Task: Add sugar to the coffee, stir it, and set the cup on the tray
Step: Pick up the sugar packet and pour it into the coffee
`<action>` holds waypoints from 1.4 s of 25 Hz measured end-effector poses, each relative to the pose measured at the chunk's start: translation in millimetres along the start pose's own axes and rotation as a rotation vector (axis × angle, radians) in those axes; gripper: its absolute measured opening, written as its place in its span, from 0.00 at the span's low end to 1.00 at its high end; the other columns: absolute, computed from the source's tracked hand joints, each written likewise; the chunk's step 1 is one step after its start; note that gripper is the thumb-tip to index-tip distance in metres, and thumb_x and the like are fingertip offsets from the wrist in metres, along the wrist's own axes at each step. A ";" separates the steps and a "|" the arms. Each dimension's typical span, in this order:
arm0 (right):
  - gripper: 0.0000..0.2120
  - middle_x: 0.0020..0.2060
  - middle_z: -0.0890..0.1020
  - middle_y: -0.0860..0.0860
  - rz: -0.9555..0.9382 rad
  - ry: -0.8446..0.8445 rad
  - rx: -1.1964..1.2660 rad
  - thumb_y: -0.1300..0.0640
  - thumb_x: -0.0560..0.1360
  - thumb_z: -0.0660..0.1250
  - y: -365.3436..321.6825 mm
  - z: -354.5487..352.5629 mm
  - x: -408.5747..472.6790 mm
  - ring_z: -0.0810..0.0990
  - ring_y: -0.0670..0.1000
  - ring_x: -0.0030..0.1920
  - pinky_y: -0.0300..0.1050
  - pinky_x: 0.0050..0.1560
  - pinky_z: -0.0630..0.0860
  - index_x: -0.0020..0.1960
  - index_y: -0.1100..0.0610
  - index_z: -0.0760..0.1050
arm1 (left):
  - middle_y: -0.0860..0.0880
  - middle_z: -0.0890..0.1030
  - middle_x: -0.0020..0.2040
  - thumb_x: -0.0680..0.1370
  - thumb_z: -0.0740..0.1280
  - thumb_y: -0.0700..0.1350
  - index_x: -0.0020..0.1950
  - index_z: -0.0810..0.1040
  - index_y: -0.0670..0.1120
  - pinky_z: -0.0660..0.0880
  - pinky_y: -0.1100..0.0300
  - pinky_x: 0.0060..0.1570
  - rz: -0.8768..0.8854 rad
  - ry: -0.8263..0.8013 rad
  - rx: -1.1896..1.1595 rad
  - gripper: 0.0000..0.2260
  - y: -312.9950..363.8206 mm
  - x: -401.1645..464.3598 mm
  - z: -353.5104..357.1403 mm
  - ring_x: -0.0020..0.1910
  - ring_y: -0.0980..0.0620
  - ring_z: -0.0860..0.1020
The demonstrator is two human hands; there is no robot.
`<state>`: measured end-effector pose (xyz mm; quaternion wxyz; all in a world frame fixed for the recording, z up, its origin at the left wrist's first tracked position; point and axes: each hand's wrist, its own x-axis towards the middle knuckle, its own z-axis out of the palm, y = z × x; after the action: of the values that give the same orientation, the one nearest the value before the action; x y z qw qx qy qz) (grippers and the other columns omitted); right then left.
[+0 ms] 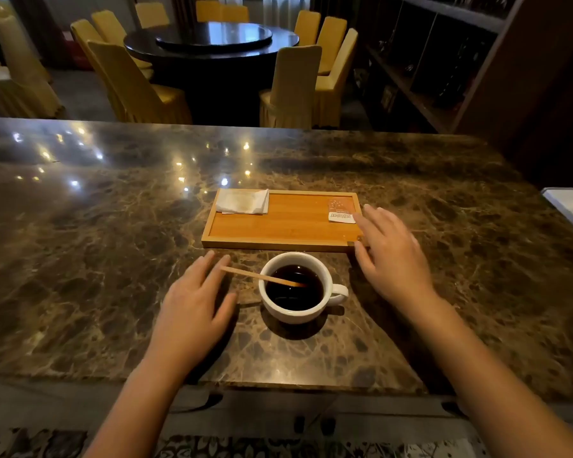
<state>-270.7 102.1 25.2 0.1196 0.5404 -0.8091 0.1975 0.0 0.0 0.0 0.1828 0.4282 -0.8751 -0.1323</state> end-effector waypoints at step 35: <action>0.03 0.38 0.83 0.52 0.553 -0.046 0.823 0.60 0.75 0.66 17.3 22.7 52.7 0.81 0.45 0.31 0.37 0.31 0.77 0.49 0.56 0.76 | 0.52 0.51 0.77 0.76 0.50 0.61 0.73 0.53 0.56 0.43 0.50 0.73 -0.016 -0.089 0.097 0.26 -3.8 -9.7 25.0 0.74 0.56 0.44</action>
<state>-306.6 54.2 23.1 -0.1784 0.3120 -0.7796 0.5129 -2.6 7.3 -25.9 0.1216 0.4374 -0.8842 -0.1101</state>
